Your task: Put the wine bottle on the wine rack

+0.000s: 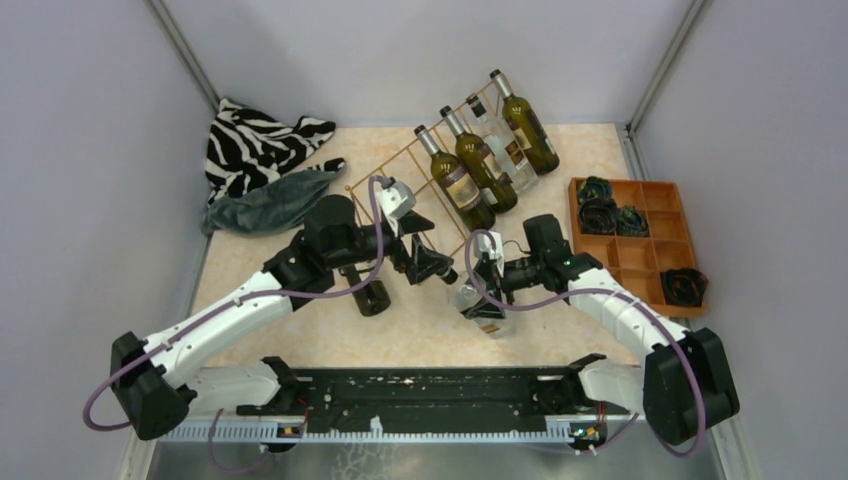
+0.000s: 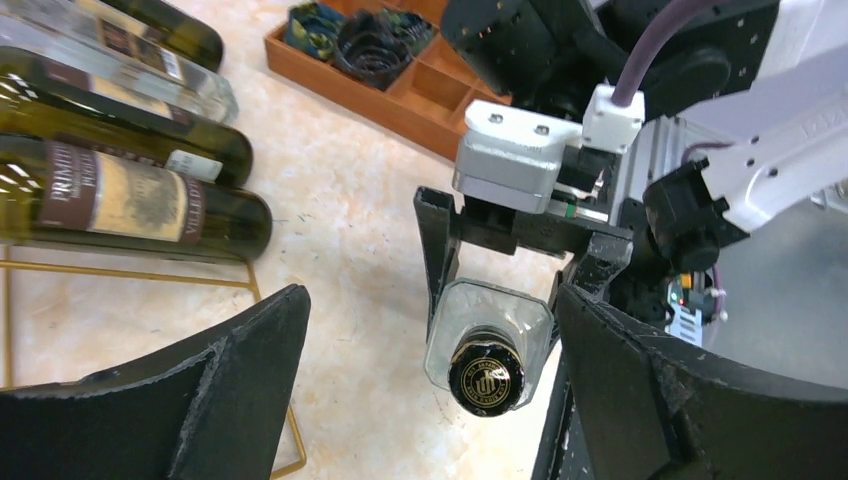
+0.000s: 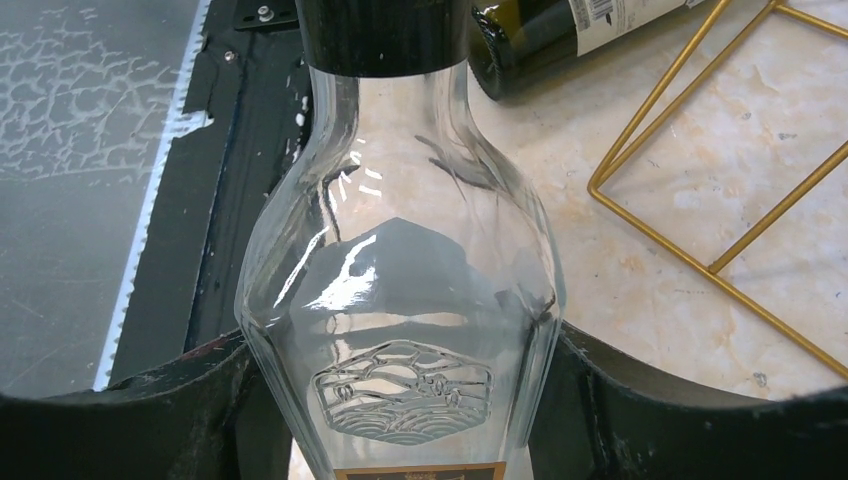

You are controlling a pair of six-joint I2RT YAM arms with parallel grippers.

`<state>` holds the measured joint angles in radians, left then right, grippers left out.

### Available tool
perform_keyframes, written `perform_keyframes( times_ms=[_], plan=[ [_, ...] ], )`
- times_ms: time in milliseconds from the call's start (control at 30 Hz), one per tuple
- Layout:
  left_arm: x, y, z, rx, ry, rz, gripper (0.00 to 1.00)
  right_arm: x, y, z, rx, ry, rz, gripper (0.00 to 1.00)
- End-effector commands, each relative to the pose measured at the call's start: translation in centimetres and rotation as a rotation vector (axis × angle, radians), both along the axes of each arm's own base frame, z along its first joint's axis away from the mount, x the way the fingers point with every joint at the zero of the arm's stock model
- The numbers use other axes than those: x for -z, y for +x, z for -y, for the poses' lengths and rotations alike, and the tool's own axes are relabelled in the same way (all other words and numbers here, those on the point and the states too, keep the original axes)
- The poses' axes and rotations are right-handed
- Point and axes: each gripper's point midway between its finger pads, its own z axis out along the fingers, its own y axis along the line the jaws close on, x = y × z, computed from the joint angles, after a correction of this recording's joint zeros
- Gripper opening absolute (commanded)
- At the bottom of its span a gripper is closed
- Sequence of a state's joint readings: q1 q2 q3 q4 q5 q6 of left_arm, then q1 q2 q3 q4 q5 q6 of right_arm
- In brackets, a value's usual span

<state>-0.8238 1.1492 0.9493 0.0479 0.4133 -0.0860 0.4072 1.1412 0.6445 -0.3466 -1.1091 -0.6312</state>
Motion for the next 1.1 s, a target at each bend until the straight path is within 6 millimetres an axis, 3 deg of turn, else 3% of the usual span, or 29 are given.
perform_keyframes(
  times_ms=[0,367,500,667,933,1067],
  plan=[
    [-3.5,1.2,-1.5,-0.124,-0.068,0.038,0.99,-2.7,0.3,-0.3,-0.036,0.06,0.05,0.0],
    [-8.1,4.1,-8.1,-0.439,-0.005,0.299,0.99,-3.7,1.8,1.7,0.046,0.077,0.083,0.0],
    [-6.0,5.7,-10.6,-0.571,0.064,0.37,0.99,-3.7,2.2,2.4,0.069,0.057,0.099,0.0],
    [-2.9,6.3,-11.6,-0.606,0.104,0.371,0.99,-3.4,1.9,3.1,0.049,0.019,0.12,0.0],
    [-0.9,6.8,-14.9,-0.723,0.221,0.433,0.99,-4.0,2.9,4.2,0.102,0.033,0.113,0.0],
    [-1.2,6.9,-16.1,-0.772,0.227,0.456,0.99,-4.2,3.4,4.5,0.123,0.038,0.112,0.0]
  ],
)
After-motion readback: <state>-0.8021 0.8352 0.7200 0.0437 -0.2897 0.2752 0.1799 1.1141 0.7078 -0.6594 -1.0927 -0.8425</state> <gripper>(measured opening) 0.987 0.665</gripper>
